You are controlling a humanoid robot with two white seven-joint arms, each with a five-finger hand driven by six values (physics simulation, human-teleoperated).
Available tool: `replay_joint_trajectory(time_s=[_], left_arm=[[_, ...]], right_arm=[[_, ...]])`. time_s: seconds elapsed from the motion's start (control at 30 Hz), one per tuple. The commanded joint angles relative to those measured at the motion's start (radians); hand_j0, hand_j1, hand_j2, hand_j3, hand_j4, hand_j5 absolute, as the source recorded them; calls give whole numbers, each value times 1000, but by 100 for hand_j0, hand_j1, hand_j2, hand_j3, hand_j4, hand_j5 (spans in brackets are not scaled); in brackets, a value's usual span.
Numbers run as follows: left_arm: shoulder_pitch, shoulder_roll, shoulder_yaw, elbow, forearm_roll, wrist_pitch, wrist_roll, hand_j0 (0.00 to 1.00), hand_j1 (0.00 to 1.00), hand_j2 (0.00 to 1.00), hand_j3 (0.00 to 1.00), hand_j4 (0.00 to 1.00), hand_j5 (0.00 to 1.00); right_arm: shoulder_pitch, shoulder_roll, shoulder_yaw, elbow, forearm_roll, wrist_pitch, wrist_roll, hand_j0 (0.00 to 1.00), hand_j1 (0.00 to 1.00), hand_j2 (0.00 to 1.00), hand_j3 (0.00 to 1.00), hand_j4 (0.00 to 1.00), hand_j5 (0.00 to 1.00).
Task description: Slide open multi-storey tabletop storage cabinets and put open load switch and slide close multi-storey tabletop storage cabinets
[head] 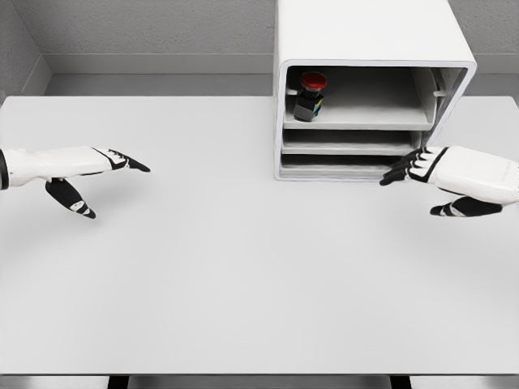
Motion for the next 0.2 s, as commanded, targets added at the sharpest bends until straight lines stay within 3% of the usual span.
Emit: replay_joint_trajectory(time_s=[0.0,0.17], left_arm=[[0,3,0,3,7,2,0,100,100,100,100,100,100],[0,4,-3,3,7,2,0,100,100,100,100,100,100]], right_arm=[[0,-34,52,-16,-1,3,0,100,100,100,100,100,100],[-11,-37,65,-16,1,3,0,100,100,100,100,100,100]])
